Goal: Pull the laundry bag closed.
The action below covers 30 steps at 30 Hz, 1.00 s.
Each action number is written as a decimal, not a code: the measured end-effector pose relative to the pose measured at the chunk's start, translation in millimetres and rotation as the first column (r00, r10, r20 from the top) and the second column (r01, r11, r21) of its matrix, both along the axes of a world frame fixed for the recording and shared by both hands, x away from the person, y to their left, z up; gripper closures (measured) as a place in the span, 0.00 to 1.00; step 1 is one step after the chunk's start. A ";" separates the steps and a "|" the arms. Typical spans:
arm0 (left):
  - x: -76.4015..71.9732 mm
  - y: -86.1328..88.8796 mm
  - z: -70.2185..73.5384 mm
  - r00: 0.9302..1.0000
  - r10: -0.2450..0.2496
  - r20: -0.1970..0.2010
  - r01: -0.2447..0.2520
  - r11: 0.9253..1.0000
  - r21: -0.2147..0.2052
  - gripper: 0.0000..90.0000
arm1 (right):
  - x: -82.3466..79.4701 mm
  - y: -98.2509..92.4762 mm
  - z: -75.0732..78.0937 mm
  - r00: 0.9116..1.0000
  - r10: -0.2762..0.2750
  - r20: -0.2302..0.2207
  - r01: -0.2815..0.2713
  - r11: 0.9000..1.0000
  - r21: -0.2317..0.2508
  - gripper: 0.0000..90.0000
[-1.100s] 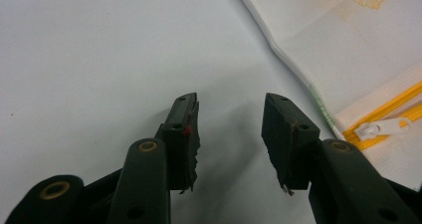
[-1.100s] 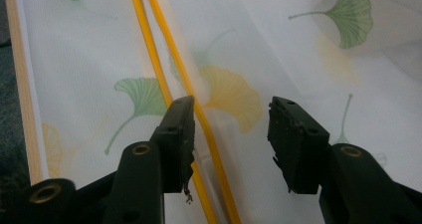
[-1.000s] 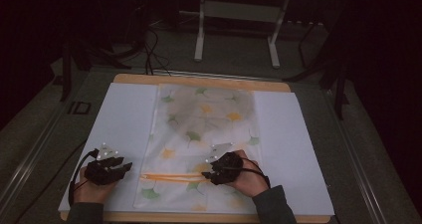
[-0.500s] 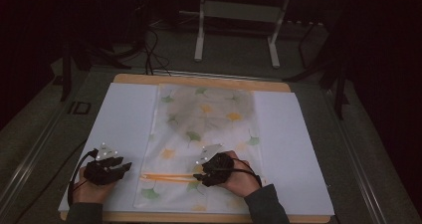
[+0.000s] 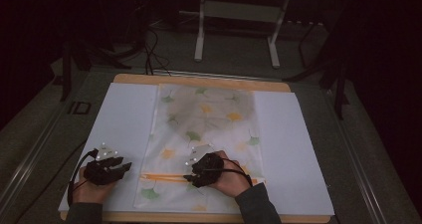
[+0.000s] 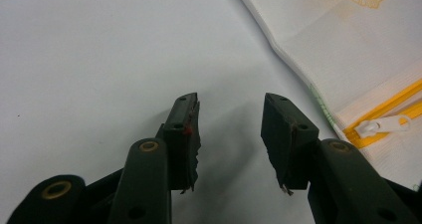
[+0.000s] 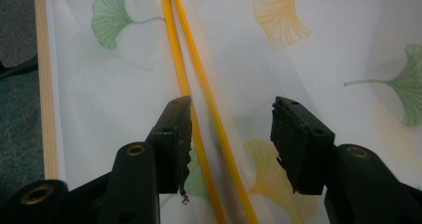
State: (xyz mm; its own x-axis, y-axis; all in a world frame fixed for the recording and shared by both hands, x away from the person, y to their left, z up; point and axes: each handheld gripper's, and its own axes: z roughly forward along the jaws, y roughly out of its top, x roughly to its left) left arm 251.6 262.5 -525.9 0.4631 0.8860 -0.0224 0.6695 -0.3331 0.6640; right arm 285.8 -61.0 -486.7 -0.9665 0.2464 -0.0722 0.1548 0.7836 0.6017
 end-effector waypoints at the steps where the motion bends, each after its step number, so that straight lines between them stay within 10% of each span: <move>1: 0.0 0.0 0.1 1.000 0.000 0.001 0.000 1.000 -0.001 0.65 | -0.1 1.9 0.0 1.000 0.001 -0.001 -0.001 1.000 -0.001 0.56; 30: -0.7 -1.7 0.9 1.000 -0.008 0.006 0.008 1.000 0.009 0.66 | -1.1 43.9 -7.4 0.998 0.062 0.003 -0.062 0.998 -0.012 0.67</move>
State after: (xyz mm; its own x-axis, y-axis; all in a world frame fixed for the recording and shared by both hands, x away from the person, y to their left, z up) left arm 251.0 260.8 -525.0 0.4703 0.8825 -0.0120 0.6628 -0.3442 0.6650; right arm 284.6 -17.1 -494.1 -0.9796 0.1854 -0.0782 0.1039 0.7989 0.5924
